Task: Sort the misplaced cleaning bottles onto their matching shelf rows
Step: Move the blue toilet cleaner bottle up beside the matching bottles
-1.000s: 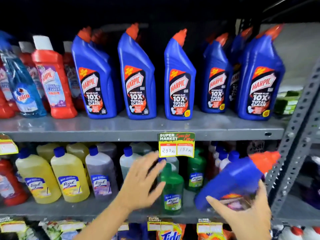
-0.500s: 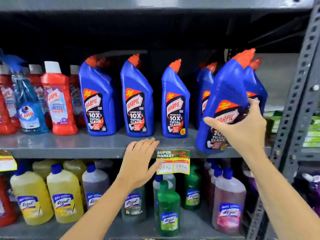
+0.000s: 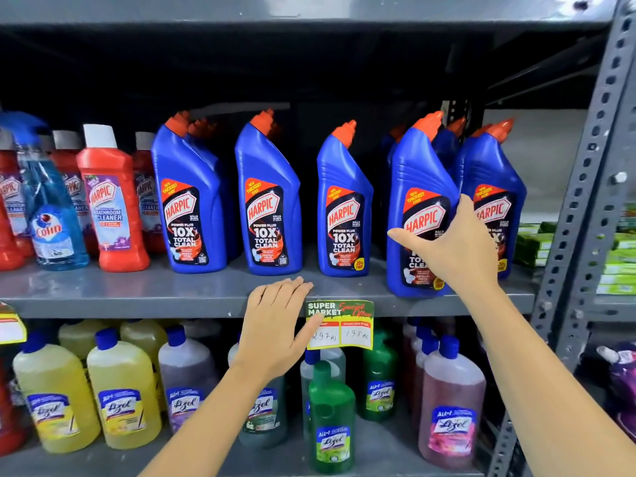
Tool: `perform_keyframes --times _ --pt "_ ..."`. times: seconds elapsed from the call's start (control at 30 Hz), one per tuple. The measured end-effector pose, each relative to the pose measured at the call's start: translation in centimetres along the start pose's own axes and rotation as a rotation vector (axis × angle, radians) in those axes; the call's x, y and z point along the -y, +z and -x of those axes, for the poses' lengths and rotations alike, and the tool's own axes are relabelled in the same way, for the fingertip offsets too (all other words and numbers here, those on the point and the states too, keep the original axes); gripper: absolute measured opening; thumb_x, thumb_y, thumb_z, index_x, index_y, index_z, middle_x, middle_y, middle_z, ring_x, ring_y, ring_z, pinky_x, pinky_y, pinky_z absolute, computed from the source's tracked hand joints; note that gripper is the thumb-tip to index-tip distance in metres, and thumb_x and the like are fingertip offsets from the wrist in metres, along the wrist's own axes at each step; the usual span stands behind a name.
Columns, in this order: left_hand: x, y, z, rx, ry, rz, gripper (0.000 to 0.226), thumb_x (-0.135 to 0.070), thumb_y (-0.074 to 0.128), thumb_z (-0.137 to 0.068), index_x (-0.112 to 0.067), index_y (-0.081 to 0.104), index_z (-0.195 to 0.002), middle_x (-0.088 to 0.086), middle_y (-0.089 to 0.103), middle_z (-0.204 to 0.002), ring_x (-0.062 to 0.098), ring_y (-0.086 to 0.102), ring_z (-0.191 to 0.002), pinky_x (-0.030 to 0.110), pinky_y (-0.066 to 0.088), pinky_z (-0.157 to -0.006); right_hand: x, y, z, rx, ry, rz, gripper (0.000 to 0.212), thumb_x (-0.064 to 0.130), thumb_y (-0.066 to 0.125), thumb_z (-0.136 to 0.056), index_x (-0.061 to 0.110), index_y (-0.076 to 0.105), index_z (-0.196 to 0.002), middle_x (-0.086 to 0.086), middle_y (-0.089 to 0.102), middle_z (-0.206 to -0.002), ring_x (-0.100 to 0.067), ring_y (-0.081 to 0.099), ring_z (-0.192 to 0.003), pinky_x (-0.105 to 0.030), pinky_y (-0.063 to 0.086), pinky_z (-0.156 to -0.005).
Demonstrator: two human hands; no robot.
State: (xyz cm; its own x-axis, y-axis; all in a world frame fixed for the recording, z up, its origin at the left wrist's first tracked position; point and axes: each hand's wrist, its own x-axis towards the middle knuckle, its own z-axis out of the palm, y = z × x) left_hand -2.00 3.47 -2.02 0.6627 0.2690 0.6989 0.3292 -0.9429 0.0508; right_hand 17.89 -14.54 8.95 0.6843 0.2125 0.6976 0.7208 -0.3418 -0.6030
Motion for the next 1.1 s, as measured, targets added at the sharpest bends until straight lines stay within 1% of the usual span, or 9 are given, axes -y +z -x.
perform_keyframes --times 0.13,0.23,0.3,0.37,0.43,0.5,0.6,0.9,1.1 --pt "-0.6 -0.1 0.0 -0.007 -0.034 0.008 0.058 -0.054 0.032 -0.096 -0.014 0.060 -0.129 0.003 0.062 -0.132 0.023 0.053 -0.124 0.039 0.030 -0.104 0.3 0.1 -0.3 0.049 0.037 -0.003 0.115 0.074 0.077 -0.055 0.007 0.036 -0.140 -0.008 0.060 -0.133 -0.033 0.059 -0.117 -0.050 0.053 -0.088" --pt "-0.7 -0.3 0.0 -0.003 -0.033 0.006 0.059 -0.054 0.033 -0.096 -0.014 0.059 -0.130 0.004 0.061 -0.133 0.024 0.053 -0.125 0.039 0.030 -0.105 0.4 0.3 0.4 0.041 0.038 -0.047 0.119 0.071 0.077 -0.059 0.011 0.027 -0.149 -0.008 0.052 -0.144 -0.032 0.054 -0.126 -0.053 0.049 -0.097" --pt "-0.6 -0.4 0.0 0.006 -0.030 0.007 0.059 -0.054 0.032 -0.096 -0.014 0.059 -0.130 0.004 0.060 -0.134 0.024 0.052 -0.126 0.039 0.030 -0.106 0.3 0.5 1.4 0.038 0.050 -0.053 0.130 0.068 0.079 -0.059 0.011 0.012 -0.156 -0.010 0.037 -0.155 -0.032 0.044 -0.136 -0.051 0.042 -0.104" --pt "-0.6 -0.4 0.0 0.014 -0.029 0.009 0.060 -0.055 0.031 -0.096 -0.014 0.058 -0.132 0.003 0.059 -0.136 0.023 0.050 -0.128 0.040 0.030 -0.107 0.2 1.0 2.6 0.041 0.077 -0.009 0.142 0.067 0.082 -0.056 0.009 0.000 -0.156 -0.014 0.030 -0.158 -0.033 0.038 -0.139 -0.050 0.042 -0.102" --pt "-0.6 -0.4 0.0 0.019 -0.032 0.009 0.060 -0.055 0.031 -0.097 -0.015 0.057 -0.132 0.003 0.058 -0.137 0.023 0.049 -0.128 0.040 0.030 -0.108 -0.1 1.8 3.5 0.081 0.106 0.088 0.147 0.065 0.084 -0.054 0.008 -0.005 -0.156 -0.017 0.036 -0.152 -0.038 0.048 -0.129 -0.049 0.048 -0.090" --pt "-0.5 -0.3 0.0 0.013 -0.033 0.012 0.060 -0.055 0.031 -0.097 -0.014 0.057 -0.132 0.003 0.059 -0.136 0.023 0.050 -0.127 0.039 0.029 -0.108 -0.4 2.5 3.9 0.111 0.122 0.174 0.145 0.061 0.085 -0.056 0.007 -0.005 -0.155 -0.018 0.041 -0.146 -0.042 0.058 -0.115 -0.047 0.050 -0.079" --pt "-0.6 -0.2 0.0 0.007 -0.041 0.019 0.060 -0.055 0.031 -0.096 -0.014 0.058 -0.132 0.003 0.059 -0.136 0.023 0.050 -0.127 0.039 0.029 -0.108 -0.8 3.3 3.4 0.094 0.121 0.196 0.138 0.057 0.087 -0.058 0.005 0.003 -0.155 -0.020 0.042 -0.145 -0.047 0.060 -0.109 -0.048 0.050 -0.080" --pt "-0.6 -0.2 0.1 0.011 -0.043 0.021 0.059 -0.054 0.032 -0.097 -0.014 0.057 -0.132 0.004 0.059 -0.136 0.025 0.050 -0.128 0.040 0.029 -0.108 -2.4 5.0 0.3 0.151 0.130 0.086 0.134 0.050 0.090 -0.058 0.005 0.008 -0.153 -0.020 0.040 -0.146 -0.043 0.057 -0.118 -0.050 0.048 -0.090" --pt "-0.5 -0.2 0.1 0.021 -0.042 0.027 0.060 -0.055 0.030 -0.097 -0.015 0.056 -0.134 0.003 0.058 -0.138 0.023 0.048 -0.129 0.039 0.028 -0.109 -3.5 4.7 -0.7 0.231 0.140 -0.056 0.132 0.044 0.093 -0.055 0.013 0.011 -0.152 -0.011 0.039 -0.149 -0.032 0.049 -0.129 -0.050 0.045 -0.101"
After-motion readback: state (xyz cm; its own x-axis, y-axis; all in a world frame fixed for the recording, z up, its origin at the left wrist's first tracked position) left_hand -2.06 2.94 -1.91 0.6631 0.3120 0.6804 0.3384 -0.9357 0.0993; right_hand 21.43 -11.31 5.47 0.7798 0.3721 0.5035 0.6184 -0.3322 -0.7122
